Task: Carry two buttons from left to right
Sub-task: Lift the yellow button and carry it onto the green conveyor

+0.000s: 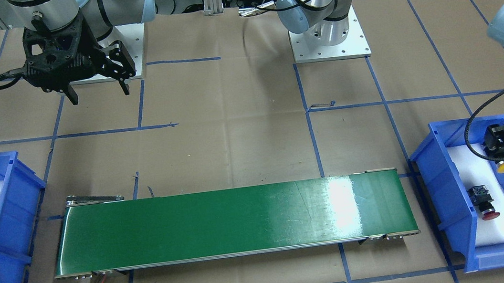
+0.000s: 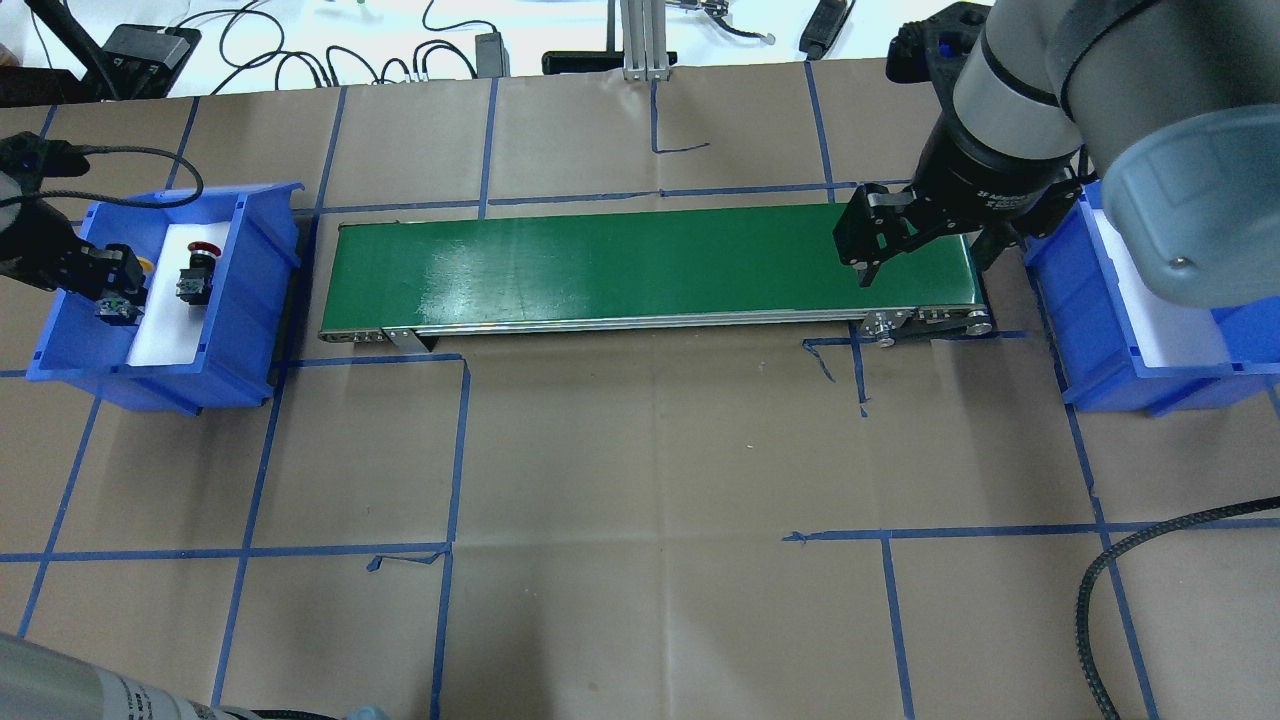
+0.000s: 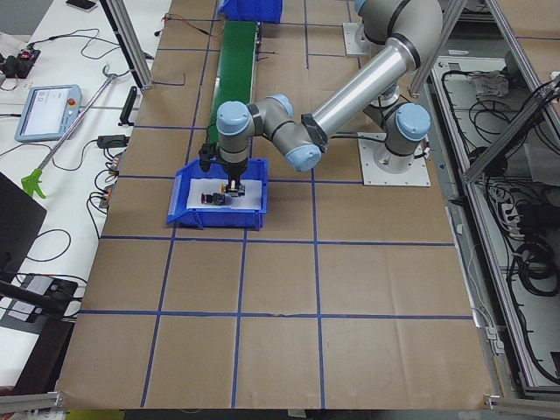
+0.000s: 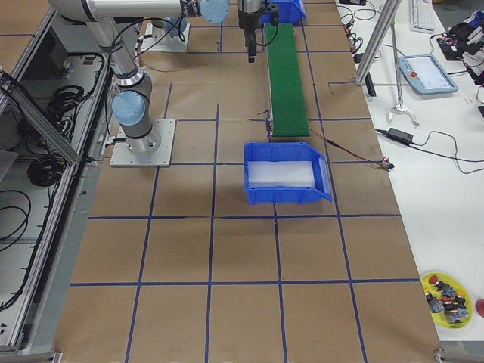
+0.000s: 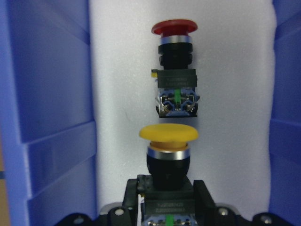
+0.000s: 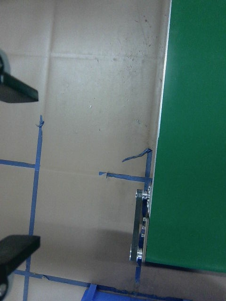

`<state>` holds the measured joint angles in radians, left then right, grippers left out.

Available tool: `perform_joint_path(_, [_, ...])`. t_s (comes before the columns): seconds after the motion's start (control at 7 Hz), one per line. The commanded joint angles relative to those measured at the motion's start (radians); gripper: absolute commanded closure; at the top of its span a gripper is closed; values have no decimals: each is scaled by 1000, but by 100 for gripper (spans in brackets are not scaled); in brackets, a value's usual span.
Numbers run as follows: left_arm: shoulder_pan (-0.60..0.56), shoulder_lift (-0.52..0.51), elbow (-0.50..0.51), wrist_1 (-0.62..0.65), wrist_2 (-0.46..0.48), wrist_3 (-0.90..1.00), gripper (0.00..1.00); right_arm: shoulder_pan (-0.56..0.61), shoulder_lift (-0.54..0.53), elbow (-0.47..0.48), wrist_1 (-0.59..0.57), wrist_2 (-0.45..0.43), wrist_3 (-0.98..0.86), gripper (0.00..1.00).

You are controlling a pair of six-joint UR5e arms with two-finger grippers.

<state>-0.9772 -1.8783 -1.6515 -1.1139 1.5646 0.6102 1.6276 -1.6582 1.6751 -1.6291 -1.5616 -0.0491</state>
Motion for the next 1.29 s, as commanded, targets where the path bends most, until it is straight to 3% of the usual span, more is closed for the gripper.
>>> perform_joint_path(0.0, [-1,43,132,-220,0,0,97,0,0,0,0,0,0,0])
perform_joint_path(0.43, [-59,67,174,-307,-34,-42,97,0,2,0,0,0,0,0])
perform_joint_path(1.14, [-458,21,153,-209,-21,-453,97,0,2,0,0,0,0,0])
